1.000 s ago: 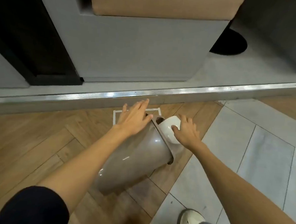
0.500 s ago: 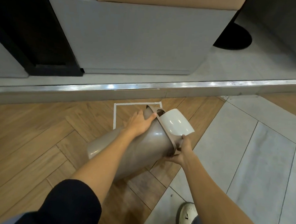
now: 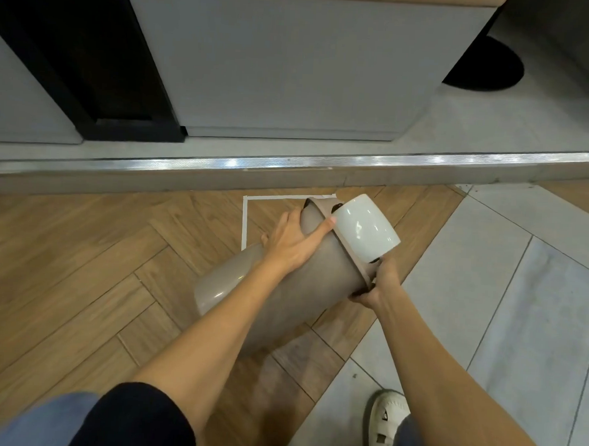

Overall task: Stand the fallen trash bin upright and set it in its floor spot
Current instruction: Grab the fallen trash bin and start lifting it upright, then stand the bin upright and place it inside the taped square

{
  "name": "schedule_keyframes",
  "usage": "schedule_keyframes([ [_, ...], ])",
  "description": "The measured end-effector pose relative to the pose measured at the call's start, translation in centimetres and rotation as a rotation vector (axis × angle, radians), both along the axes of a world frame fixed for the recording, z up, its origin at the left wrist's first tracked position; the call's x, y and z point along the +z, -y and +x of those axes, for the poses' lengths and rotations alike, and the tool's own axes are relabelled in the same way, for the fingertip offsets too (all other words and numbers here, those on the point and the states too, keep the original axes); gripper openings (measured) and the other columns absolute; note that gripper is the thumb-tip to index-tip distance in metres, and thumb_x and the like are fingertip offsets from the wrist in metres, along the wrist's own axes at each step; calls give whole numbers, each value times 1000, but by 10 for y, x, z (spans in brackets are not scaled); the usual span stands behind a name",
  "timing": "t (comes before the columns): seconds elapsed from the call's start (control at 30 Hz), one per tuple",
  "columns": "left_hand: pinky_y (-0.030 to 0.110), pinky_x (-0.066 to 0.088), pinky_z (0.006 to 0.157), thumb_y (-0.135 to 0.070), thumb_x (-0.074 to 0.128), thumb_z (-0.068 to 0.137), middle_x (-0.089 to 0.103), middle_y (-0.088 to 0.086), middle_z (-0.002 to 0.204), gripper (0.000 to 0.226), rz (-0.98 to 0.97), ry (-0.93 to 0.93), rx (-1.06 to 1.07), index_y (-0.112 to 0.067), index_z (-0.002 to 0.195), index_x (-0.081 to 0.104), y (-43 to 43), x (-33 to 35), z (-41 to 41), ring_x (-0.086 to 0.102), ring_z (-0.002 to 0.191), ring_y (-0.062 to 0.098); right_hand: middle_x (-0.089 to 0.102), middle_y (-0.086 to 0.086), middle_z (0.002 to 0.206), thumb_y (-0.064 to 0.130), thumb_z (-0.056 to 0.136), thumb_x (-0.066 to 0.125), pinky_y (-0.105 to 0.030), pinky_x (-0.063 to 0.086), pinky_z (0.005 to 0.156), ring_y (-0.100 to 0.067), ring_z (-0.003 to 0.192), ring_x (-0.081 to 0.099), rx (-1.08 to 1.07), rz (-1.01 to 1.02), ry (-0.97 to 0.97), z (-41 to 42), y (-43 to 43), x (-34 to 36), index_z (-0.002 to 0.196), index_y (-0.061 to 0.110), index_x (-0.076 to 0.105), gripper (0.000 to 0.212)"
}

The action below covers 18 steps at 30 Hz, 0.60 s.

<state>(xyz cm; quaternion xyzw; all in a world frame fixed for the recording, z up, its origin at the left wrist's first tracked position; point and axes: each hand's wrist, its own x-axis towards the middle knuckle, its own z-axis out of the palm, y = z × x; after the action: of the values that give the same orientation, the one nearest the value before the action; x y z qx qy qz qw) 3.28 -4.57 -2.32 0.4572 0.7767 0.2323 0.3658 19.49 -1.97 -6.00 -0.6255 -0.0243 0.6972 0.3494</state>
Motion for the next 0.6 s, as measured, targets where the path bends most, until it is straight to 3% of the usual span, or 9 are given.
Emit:
schedule_keyframes([
  [0.1, 56, 27, 116, -75, 46, 84, 33, 4, 158, 90, 72, 64, 12, -18, 152, 30, 9, 11, 0, 34, 144, 29, 62, -12, 131, 24, 95, 51, -50, 52, 101, -31, 121, 59, 65, 103, 142, -4, 1, 10, 129, 18, 58, 36],
  [0.2, 52, 29, 116, -70, 51, 85, 36, 3, 155, 85, 141, 104, 53, -17, 149, 34, 17, 24, 0, 36, 143, 27, 54, -8, 142, 19, 97, 45, -48, 48, 107, -30, 125, 54, 100, 214, 252, -9, 5, 22, 151, 28, 39, 55],
  [0.3, 40, 36, 110, -69, 53, 85, 42, 2, 149, 79, 210, 151, 98, -17, 143, 40, 25, 36, -4, 42, 137, 23, 51, -3, 145, 19, 94, 46, -45, 46, 109, -25, 125, 52, 132, 331, 278, -11, 13, 35, 154, 34, 31, 64],
  [0.4, 27, 33, 94, -66, 56, 85, 50, -2, 129, 67, 282, 237, 205, -17, 130, 51, 33, 48, -9, 48, 124, 19, 41, 2, 155, 18, 92, 50, -44, 42, 114, -22, 130, 47, 126, 412, 289, -11, 19, 47, 157, 36, 25, 71],
  [0.5, 27, 34, 90, -67, 55, 85, 54, -1, 121, 66, 331, 259, 272, -14, 124, 57, 42, 60, -15, 50, 114, 17, 33, 3, 161, 14, 93, 54, -44, 38, 118, -20, 137, 40, 119, 502, 266, -11, 28, 59, 156, 36, 27, 72],
  [0.6, 29, 35, 96, -67, 56, 85, 54, 1, 123, 70, 319, 237, 300, -14, 129, 57, 50, 71, -27, 49, 121, 19, 30, 5, 164, 11, 91, 57, -45, 33, 121, -21, 147, 32, 134, 581, 276, -13, 39, 69, 154, 37, 31, 74],
])
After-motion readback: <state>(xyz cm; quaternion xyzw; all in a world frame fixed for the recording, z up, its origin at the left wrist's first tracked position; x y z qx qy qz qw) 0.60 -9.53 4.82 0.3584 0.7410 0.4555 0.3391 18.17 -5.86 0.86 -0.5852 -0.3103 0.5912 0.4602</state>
